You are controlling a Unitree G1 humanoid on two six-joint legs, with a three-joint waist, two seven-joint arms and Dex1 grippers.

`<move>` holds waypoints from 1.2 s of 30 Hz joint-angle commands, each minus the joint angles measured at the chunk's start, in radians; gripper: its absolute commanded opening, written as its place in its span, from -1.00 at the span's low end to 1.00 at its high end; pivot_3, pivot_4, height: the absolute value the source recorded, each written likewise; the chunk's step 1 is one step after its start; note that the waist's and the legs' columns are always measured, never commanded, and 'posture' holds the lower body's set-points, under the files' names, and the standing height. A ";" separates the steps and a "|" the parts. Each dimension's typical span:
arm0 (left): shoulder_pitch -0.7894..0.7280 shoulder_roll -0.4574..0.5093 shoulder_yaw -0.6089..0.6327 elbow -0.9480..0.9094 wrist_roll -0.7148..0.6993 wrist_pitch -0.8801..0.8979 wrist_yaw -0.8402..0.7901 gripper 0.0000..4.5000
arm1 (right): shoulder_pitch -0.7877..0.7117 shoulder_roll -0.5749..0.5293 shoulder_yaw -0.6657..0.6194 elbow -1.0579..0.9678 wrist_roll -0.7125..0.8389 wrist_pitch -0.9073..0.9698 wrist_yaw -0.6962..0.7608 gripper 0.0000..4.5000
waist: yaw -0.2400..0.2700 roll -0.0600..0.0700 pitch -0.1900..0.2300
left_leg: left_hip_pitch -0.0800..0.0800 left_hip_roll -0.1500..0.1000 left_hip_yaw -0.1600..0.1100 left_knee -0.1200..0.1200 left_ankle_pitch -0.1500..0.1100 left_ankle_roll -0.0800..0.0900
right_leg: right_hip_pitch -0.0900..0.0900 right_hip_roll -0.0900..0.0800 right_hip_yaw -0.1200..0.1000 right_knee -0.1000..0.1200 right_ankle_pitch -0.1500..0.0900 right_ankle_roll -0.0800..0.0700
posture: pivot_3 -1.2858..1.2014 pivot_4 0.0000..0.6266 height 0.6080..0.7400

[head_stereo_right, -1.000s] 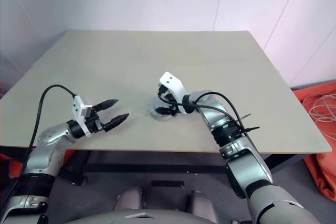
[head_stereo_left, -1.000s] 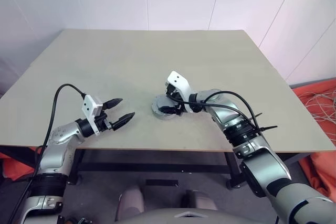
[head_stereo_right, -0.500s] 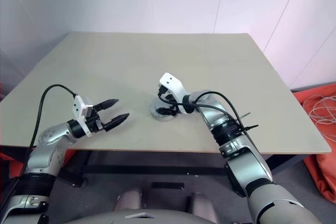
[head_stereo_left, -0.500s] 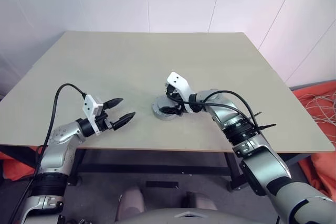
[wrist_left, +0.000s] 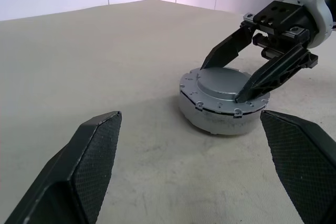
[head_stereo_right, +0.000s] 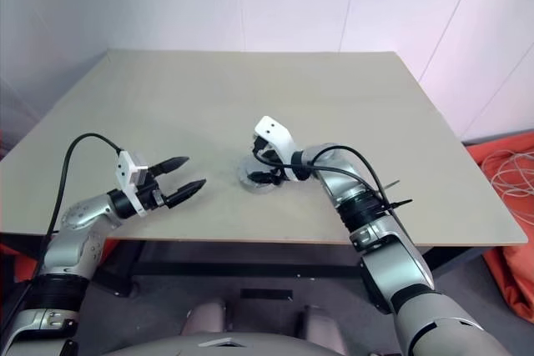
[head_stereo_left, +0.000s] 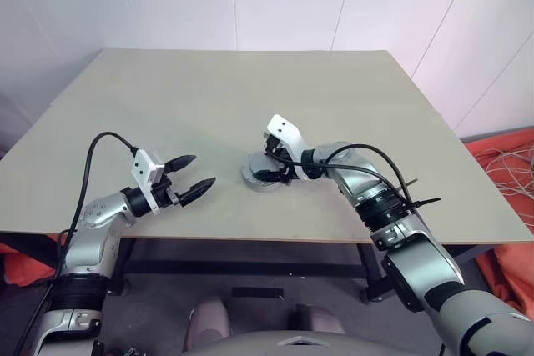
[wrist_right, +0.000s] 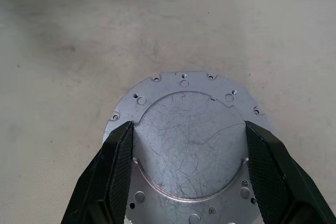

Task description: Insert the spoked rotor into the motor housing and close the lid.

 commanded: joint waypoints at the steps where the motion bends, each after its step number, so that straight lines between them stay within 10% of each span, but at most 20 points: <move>1: -0.015 0.000 0.005 -0.021 -0.005 -0.015 -0.003 1.00 | 0.011 0.002 -0.020 -0.001 0.021 0.054 0.004 0.39 | 0.000 0.000 0.000 | 0.000 0.000 0.000 0.000 0.000 0.000 | 0.000 0.000 0.000 0.000 0.000 0.000 | 0.03 -1.00 1.00; 36: -0.034 -0.006 0.001 -0.016 -0.009 0.030 0.008 1.00 | 0.038 -0.018 0.065 0.039 -0.048 0.022 -0.017 0.39 | -0.001 0.000 0.000 | 0.004 0.000 0.000 -0.006 0.000 0.000 | 0.006 0.000 -0.001 -0.008 0.000 0.000 | 0.03 -1.00 1.00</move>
